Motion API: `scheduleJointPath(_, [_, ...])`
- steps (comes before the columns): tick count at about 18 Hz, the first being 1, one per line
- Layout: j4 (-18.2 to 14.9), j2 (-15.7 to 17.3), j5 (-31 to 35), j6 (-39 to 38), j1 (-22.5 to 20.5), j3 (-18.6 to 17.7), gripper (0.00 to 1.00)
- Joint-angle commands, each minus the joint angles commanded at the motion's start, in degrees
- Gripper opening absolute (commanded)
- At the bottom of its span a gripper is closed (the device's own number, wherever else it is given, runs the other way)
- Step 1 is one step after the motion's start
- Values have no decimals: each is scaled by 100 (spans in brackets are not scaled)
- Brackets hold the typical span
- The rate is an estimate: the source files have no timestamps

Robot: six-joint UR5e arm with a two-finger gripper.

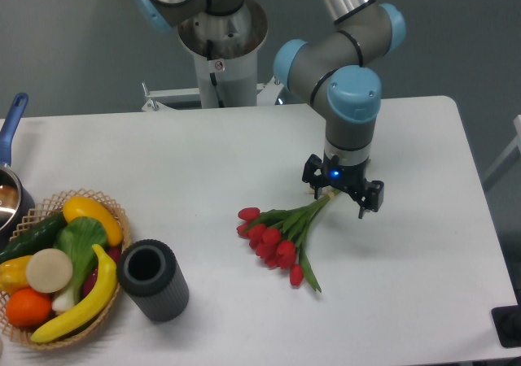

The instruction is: Pick up the flowers from the table

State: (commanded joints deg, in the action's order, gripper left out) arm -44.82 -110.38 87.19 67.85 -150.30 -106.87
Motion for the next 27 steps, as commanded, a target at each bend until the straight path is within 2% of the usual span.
scheduleJointPath(6, [0,-247,0,167,115,-158,100])
scheduleJointPath(11, [-44,-247,9,176,132,-290,100])
scheduleJointPath(15, [-26,-422,394,167,168,-246,100])
scheduleJointPath(16, [-26,-475,500,167,211,-220,96])
scheduleJointPath(17, [-26,-484,571,167,229,-211,83])
scheduleJointPath(20, [-70,-458,536,176,229,-193,24])
scheduleJointPath(21, [-79,-449,527,167,229,-185,7])
scheduleJointPath(22, [-79,-440,510,176,220,-185,0])
scheduleJointPath(25, [-88,-388,352,132,194,-185,0])
scheduleJointPath(27, [-236,-274,343,105,185,-167,0])
